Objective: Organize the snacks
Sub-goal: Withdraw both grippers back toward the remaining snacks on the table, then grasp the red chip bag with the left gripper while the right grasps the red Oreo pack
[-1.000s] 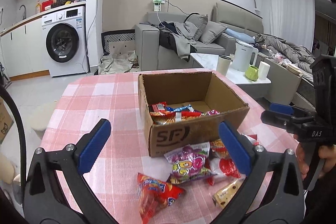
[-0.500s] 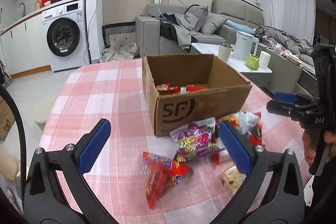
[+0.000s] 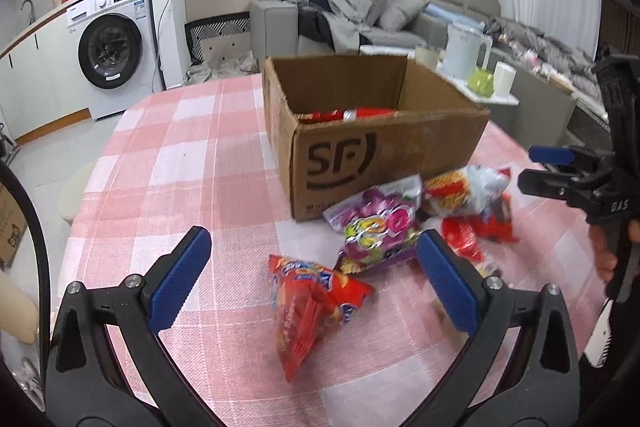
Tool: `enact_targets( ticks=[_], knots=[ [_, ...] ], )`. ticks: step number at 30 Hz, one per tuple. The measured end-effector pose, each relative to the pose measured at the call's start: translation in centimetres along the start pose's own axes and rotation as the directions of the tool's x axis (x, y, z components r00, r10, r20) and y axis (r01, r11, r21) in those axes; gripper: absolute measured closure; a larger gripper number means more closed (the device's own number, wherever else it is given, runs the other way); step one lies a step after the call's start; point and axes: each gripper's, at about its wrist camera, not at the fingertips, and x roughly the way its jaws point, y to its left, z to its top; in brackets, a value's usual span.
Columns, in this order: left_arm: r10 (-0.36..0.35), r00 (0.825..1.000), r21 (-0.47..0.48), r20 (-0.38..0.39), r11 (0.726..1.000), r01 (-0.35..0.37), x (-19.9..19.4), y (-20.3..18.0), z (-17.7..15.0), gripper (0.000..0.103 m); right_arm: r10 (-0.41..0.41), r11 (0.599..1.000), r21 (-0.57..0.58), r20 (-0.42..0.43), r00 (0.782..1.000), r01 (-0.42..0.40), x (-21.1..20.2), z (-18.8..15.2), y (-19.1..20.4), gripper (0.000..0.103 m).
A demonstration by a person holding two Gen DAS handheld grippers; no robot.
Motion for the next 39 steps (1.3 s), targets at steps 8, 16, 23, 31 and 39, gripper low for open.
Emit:
enact_targets(
  ticks=[8, 16, 23, 31, 39],
  knots=[
    [-0.001, 0.998, 0.02, -0.064, 1.0, 0.002, 2.0, 0.5, -0.8, 0.0, -0.013, 1.0, 0.01, -0.086, 0.996, 0.014, 2.4, -1.0, -1.3, 0.0],
    [-0.04, 0.994, -0.002, -0.104, 0.999, 0.04, 3.3, 1.5, -1.4, 0.0, -0.02, 1.0, -0.007, -0.157, 0.987, 0.019, 4.6, -2.0, -1.7, 0.0],
    [-0.049, 0.989, 0.03, -0.142, 0.998, 0.054, 4.4, 1.0, -1.9, 0.0, -0.042, 0.999, -0.034, -0.186, 0.982, 0.036, 5.7, -2.6, -1.7, 0.0],
    [-0.028, 0.983, 0.049, -0.18, 0.998, 0.038, 5.6, 0.8, -2.8, 0.0, -0.099, 0.994, -0.068, -0.206, 0.974, 0.087, 6.7, -3.0, -1.8, 0.0],
    [-0.011, 0.976, 0.053, -0.216, 0.998, 0.023, 6.9, 1.3, -3.4, 0.0, -0.131, 0.987, -0.12, -0.196, 0.972, 0.109, 6.8, -3.4, -1.1, 0.001]
  ],
)
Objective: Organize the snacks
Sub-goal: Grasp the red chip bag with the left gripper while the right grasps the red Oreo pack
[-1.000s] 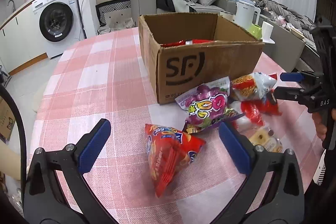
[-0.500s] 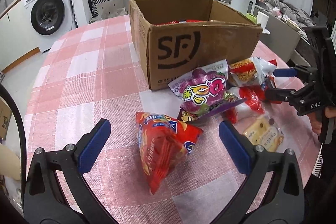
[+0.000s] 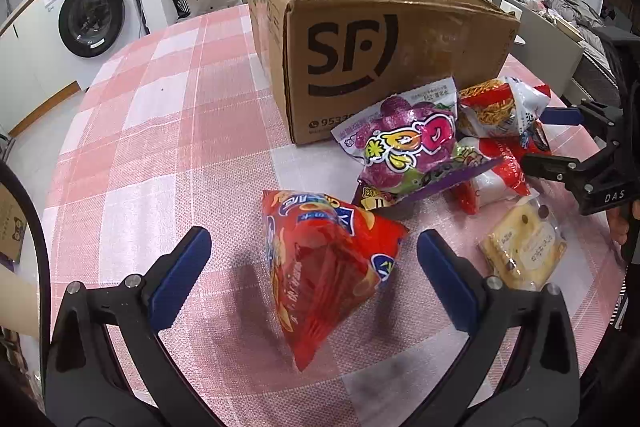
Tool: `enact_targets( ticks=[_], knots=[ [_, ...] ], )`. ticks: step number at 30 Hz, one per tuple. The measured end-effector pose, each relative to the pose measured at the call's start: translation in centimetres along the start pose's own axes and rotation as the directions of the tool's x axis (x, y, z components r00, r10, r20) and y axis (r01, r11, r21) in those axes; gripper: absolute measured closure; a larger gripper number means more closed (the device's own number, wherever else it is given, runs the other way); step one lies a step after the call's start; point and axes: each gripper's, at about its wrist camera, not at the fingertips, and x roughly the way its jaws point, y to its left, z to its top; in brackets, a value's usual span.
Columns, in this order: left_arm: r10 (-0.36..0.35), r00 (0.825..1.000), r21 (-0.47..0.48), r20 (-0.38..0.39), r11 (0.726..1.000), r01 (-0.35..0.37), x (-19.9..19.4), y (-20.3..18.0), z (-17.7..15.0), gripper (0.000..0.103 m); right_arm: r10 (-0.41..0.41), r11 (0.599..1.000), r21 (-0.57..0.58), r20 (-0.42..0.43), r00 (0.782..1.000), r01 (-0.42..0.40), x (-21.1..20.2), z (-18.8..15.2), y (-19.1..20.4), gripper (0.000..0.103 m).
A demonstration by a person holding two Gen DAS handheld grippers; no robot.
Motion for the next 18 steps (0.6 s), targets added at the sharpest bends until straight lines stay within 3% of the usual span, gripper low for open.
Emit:
enact_targets(
  ticks=[6, 10, 18],
  knots=[
    [0.006, 1.0, 0.003, -0.007, 1.0, -0.006, 0.43, 0.17, -0.09, 0.0, -0.011, 1.0, -0.016, 0.01, 1.0, 0.011, -0.1, 0.04, 0.24, 0.004],
    [0.012, 1.0, 0.005, -0.013, 1.0, -0.012, 0.58, 0.13, -0.11, 0.0, 0.002, 1.0, -0.012, 0.008, 1.0, -0.002, -0.15, 0.0, 0.13, 0.017],
    [0.003, 1.0, 0.017, -0.018, 1.0, -0.003, 0.57, -0.16, -0.31, 0.004, 0.027, 1.0, -0.017, 0.024, 0.999, -0.026, -0.35, 0.04, -0.24, 0.027]
  ],
)
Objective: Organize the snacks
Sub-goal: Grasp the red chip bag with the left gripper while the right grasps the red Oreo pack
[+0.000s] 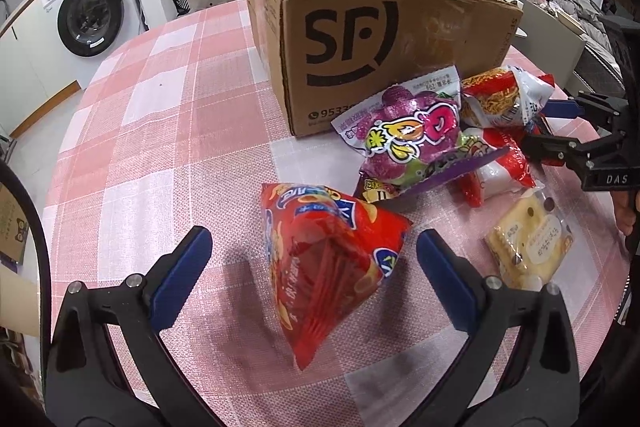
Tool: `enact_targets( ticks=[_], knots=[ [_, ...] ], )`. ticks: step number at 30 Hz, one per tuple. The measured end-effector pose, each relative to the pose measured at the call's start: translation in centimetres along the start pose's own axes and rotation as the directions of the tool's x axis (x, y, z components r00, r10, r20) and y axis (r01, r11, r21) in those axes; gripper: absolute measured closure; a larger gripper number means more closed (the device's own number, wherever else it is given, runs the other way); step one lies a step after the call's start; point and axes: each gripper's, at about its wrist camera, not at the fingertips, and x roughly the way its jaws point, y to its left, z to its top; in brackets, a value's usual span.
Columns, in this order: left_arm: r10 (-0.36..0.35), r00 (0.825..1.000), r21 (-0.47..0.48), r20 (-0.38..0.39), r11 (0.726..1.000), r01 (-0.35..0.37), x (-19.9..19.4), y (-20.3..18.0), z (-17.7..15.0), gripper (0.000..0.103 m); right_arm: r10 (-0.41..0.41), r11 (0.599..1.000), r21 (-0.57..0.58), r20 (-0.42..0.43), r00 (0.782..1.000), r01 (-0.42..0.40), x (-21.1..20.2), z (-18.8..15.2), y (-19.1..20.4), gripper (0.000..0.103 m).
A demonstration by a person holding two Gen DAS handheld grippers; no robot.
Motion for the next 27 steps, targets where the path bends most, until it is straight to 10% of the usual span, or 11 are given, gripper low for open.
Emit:
enact_targets(
  ticks=[14, 27],
  knots=[
    [-0.042, 0.999, 0.075, -0.011, 0.996, 0.043, -0.3, -1.4, -0.6, 0.051, 0.049, 0.999, -0.011, 0.015, 0.999, -0.049, -0.9, -0.3, -0.6, 0.048],
    [-0.067, 0.997, 0.08, 0.03, 0.995, 0.064, -2.3, -1.7, -0.4, 0.055, 0.05, 0.999, 0.001, 0.029, 0.998, -0.051, -1.6, -0.5, -1.6, 0.051]
  ],
)
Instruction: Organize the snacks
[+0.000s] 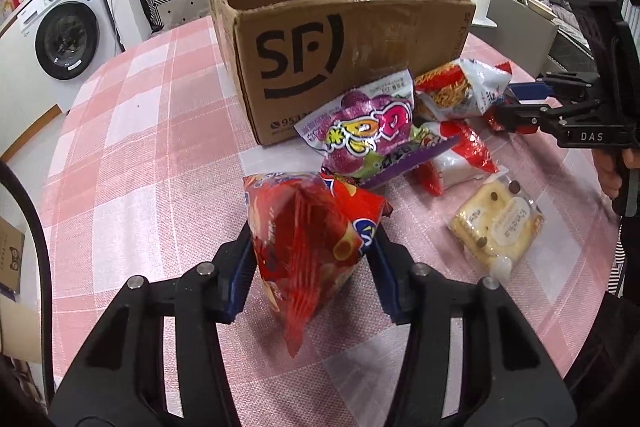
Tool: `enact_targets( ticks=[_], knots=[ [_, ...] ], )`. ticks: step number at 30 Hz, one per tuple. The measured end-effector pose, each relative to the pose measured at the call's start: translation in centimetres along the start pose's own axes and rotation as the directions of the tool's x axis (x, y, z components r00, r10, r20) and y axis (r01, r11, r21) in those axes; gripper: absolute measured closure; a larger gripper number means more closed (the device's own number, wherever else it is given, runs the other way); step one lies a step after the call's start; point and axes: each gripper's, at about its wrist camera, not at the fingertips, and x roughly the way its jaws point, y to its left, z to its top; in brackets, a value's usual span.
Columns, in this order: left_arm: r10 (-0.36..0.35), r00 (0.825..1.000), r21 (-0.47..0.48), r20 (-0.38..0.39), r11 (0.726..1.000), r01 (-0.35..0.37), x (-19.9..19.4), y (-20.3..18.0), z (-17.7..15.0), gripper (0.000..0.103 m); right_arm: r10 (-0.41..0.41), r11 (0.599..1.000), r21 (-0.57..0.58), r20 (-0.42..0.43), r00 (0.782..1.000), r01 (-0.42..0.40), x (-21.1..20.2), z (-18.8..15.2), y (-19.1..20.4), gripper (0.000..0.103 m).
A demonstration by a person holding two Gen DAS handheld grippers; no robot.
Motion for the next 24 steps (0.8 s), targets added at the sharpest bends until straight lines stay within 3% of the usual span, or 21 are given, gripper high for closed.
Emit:
enact_targets(
  ticks=[24],
  knots=[
    [-0.008, 0.984, -0.109, 0.178, 0.994, 0.027, -6.1, 1.5, 1.5, 0.055, -0.003, 0.998, 0.063, 0.166, 0.986, -0.008, -5.0, 1.1, -1.6, 0.051]
  ],
)
